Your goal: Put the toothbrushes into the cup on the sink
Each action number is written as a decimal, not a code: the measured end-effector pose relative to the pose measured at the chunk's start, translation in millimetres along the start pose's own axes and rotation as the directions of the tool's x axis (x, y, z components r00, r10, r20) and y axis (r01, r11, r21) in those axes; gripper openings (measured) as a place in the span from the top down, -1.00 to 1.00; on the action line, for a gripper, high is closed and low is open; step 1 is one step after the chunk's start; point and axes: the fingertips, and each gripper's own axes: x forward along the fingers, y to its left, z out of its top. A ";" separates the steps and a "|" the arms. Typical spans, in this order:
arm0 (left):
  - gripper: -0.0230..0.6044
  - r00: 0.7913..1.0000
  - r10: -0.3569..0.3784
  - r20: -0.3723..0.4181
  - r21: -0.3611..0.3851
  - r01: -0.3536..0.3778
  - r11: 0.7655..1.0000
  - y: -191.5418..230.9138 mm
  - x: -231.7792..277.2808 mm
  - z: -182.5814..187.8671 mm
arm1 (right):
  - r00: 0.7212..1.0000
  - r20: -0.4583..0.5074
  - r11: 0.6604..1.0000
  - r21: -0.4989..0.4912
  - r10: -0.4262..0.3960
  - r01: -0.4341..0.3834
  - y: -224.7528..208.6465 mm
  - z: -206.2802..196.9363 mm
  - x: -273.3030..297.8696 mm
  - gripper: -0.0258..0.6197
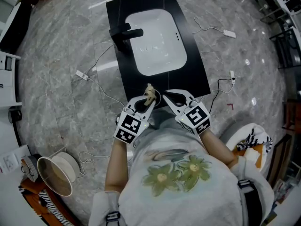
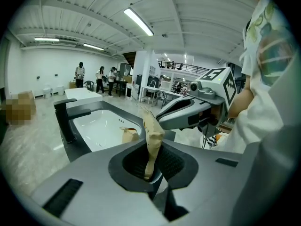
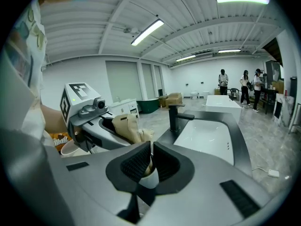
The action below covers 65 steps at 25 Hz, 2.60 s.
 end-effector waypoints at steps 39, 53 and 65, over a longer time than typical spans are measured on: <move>0.77 0.998 -0.024 -0.051 -0.042 0.022 0.999 -2.6 19.4 -32.2 | 1.000 -0.024 1.000 -0.003 0.010 -0.010 2.5 -10.0 5.0 0.77; 0.33 0.989 -0.052 0.135 -0.136 0.070 0.988 -12.3 -16.0 20.7 | 1.000 0.014 1.000 -0.007 0.017 -0.017 6.6 -3.4 -2.0 0.77; 0.75 0.960 0.117 0.255 -0.157 -0.079 0.985 6.5 -57.9 40.4 | 0.994 0.089 0.998 -0.018 0.056 -0.055 19.4 15.9 -17.8 0.77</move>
